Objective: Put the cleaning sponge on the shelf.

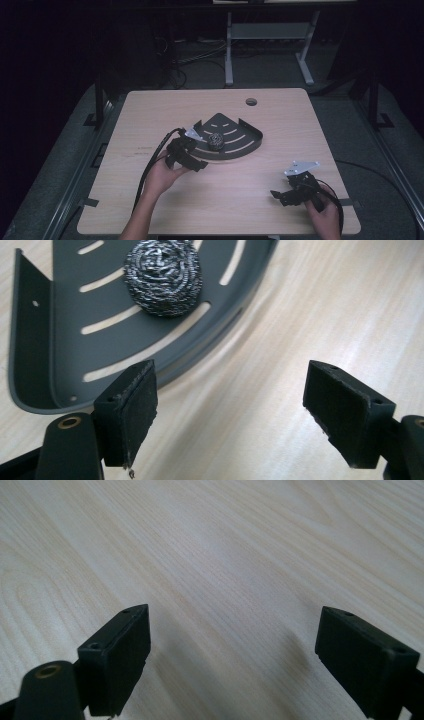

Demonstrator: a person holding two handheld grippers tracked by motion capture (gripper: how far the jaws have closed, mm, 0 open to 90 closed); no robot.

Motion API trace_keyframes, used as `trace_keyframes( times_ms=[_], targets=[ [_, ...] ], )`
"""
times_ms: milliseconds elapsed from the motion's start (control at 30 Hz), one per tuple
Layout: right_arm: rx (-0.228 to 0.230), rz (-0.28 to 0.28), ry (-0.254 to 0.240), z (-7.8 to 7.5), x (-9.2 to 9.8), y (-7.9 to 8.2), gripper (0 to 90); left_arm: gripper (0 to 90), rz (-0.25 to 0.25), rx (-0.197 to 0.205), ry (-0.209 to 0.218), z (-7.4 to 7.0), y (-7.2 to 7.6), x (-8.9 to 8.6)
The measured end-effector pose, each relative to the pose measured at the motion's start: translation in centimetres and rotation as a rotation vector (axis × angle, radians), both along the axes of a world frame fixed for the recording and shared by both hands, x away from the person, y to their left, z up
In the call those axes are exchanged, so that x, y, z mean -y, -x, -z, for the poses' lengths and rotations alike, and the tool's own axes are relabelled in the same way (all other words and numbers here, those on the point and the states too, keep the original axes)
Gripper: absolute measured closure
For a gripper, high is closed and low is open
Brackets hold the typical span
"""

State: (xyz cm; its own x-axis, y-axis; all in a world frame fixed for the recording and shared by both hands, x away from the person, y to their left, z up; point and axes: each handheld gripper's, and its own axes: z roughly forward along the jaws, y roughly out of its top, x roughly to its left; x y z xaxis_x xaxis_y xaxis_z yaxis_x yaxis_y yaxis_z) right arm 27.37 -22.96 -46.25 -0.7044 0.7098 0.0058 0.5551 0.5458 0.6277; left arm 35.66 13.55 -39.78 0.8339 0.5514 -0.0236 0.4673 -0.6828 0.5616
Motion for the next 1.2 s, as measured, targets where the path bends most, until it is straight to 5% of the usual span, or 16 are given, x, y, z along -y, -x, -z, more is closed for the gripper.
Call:
trace_keyframes(
  times_ms=[1200],
  targets=[
    [-0.005,0.019,0.005,0.2,0.5,0.1,14.0,21.4,0.006,0.031,0.009,0.4,5.2,-2.9]
  ],
)
